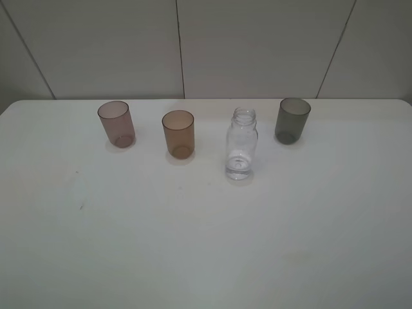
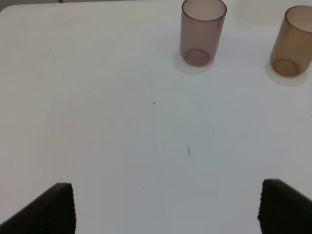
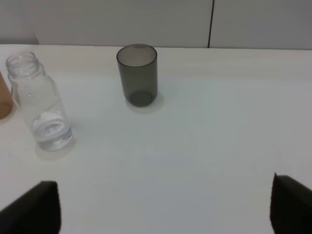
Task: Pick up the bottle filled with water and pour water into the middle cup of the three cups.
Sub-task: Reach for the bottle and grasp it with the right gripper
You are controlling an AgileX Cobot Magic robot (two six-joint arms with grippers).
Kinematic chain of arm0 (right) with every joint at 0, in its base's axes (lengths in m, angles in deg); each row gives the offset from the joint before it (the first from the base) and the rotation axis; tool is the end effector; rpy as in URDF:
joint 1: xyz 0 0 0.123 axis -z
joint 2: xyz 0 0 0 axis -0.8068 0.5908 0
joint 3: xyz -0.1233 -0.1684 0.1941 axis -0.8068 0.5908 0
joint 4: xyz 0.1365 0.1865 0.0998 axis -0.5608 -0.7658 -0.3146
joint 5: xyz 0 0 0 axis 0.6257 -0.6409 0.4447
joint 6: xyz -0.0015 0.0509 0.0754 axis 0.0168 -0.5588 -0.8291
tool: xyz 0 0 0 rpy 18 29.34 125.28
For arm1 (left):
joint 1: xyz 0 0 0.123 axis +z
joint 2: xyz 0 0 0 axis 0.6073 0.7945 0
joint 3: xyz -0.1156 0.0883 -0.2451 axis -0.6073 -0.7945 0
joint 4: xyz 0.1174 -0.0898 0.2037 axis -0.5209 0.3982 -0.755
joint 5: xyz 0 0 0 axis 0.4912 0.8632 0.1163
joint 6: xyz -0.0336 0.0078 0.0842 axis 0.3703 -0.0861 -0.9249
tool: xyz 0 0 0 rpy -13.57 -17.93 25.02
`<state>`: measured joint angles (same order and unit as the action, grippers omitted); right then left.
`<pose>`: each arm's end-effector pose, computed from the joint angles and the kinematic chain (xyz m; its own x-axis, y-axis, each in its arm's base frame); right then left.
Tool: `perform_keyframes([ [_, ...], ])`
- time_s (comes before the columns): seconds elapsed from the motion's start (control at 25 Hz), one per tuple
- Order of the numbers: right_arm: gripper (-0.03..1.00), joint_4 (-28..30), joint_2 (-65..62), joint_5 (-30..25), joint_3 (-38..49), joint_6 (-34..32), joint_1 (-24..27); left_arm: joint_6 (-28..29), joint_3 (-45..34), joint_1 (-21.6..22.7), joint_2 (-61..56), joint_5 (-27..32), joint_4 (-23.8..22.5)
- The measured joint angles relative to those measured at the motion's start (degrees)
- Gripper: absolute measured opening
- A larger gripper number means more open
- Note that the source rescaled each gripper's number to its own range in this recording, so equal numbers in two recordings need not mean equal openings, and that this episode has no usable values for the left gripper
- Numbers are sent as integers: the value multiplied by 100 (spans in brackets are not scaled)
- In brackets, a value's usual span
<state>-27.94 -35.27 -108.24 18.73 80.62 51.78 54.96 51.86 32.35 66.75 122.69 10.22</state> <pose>-0.0077 -0.0002 0.2822 -0.4412 -0.0001 -0.8974 -0.0282 0.9995 0.0138 -0.0061 0.0005 0.2779 -0.4486 0.0187 -0.8935 0.0786 0.9967 -0.0186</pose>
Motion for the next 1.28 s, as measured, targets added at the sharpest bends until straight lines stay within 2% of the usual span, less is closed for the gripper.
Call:
perform_keyframes([
  [0.28, 78, -60, 62, 0, 0, 0, 0, 0, 0, 0, 0, 0, 0],
  [0.52, 78, -933, 1651, 137, -329, 0, 0, 0, 0, 0, 0, 0, 0],
  [0.64, 78, -1066, 2641, 399, -737, 0, 0, 0, 0, 0, 0, 0, 0],
  [0.8, 78, -1183, 3745, 1351, -1024, 0, -70, 0, 0, 0, 0, 0, 0],
  [0.88, 78, -1190, 4197, 1897, -1024, -4, -344, 0, 0, 0, 0, 0, 0],
  [1.12, 78, -727, 5070, 3216, -955, -4, -1820, 0, 0, 0, 0, 0, 0],
  [1.28, 78, -720, 5359, 4365, -259, -4, -2773, 0, 0, 0, 0, 0, 0],
])
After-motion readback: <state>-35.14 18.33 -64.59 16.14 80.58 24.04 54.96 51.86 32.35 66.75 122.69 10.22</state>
